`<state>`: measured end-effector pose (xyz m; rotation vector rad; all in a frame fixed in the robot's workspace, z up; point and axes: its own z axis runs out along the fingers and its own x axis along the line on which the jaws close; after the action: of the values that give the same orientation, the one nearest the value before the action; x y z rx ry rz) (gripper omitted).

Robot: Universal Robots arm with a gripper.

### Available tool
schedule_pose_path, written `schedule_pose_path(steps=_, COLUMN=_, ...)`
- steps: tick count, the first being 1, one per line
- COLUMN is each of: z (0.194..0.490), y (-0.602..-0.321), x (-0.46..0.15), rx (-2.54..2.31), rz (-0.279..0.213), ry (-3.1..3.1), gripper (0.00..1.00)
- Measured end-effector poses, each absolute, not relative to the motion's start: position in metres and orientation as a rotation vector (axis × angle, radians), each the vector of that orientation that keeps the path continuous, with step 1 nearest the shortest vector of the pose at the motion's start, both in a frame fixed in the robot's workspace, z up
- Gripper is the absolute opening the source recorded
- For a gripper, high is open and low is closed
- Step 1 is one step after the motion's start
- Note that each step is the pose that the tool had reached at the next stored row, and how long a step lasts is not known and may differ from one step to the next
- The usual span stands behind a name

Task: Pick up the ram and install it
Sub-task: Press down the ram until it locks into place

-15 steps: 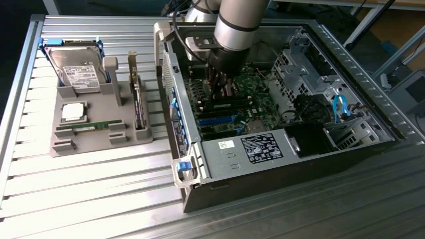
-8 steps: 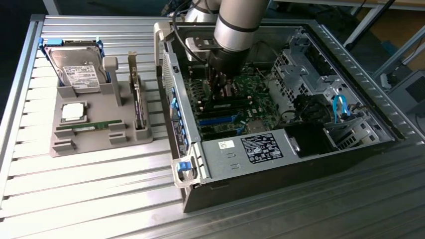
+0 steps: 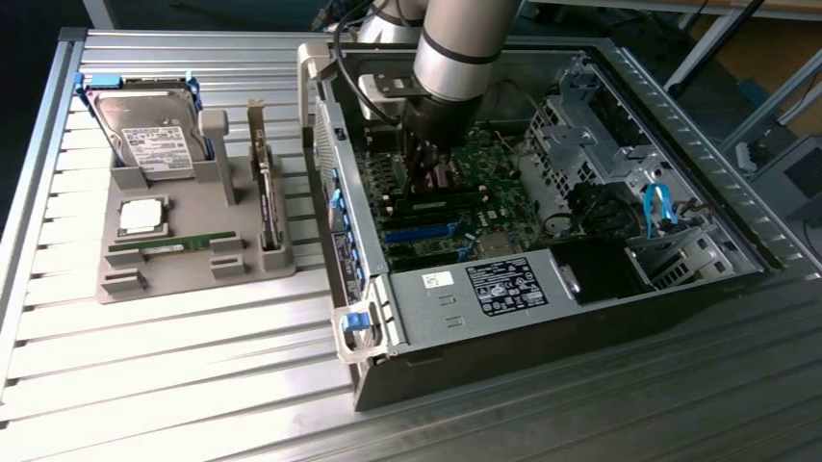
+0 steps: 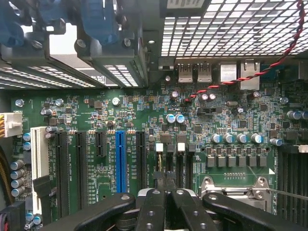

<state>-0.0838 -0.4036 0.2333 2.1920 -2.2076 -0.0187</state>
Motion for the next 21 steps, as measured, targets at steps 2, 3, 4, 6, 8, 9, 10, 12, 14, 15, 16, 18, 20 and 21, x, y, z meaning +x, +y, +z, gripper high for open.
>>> schedule_pose_path(steps=2, z=0.2327, y=-0.4037, x=-0.0838, rx=2.192, rz=-0.019, ry=-2.207, gripper=0.10)
schedule_pose_path(steps=3, z=0.2326, y=-0.4036, x=-0.0838, rx=2.192, rz=-0.019, ry=-2.208, gripper=0.10)
schedule_pose_path(steps=4, z=0.2325, y=-0.4036, x=-0.0838, rx=2.192, rz=-0.019, ry=-2.208, gripper=0.10)
schedule_pose_path(steps=6, z=0.2324, y=-0.4036, x=-0.0838, rx=2.192, rz=-0.019, ry=-2.208, gripper=0.10)
schedule_pose_path(steps=8, z=0.2321, y=-0.4037, x=-0.0838, rx=2.192, rz=-0.019, ry=-2.208, gripper=0.10)
schedule_pose_path(steps=9, z=0.2318, y=-0.4037, x=-0.0838, rx=2.192, rz=-0.019, ry=-2.208, gripper=0.10)
schedule_pose_path(steps=10, z=0.2316, y=-0.4037, x=-0.0838, rx=2.192, rz=-0.019, ry=-2.208, gripper=0.10)
schedule_pose_path(steps=12, z=0.2311, y=-0.4038, x=-0.0838, rx=2.192, rz=-0.019, ry=-2.208, gripper=0.10)
schedule_pose_path(steps=14, z=0.2310, y=-0.4038, x=-0.0838, rx=2.192, rz=-0.019, ry=-2.208, gripper=0.10)
schedule_pose_path(steps=15, z=0.2309, y=-0.4038, x=-0.0838, rx=2.192, rz=-0.019, ry=-2.208, gripper=0.10)
schedule_pose_path(steps=16, z=0.2309, y=-0.4038, x=-0.0838, rx=2.192, rz=-0.019, ry=-2.208, gripper=0.10)
schedule_pose_path(steps=18, z=0.2309, y=-0.4038, x=-0.0838, rx=2.192, rz=-0.019, ry=-2.208, gripper=0.10)
schedule_pose_path(steps=20, z=0.2309, y=-0.4038, x=-0.0838, rx=2.192, rz=-0.019, ry=-2.208, gripper=0.10)
schedule_pose_path(steps=21, z=0.2309, y=-0.4038, x=-0.0838, rx=2.192, rz=-0.019, ry=-2.208, gripper=0.10)
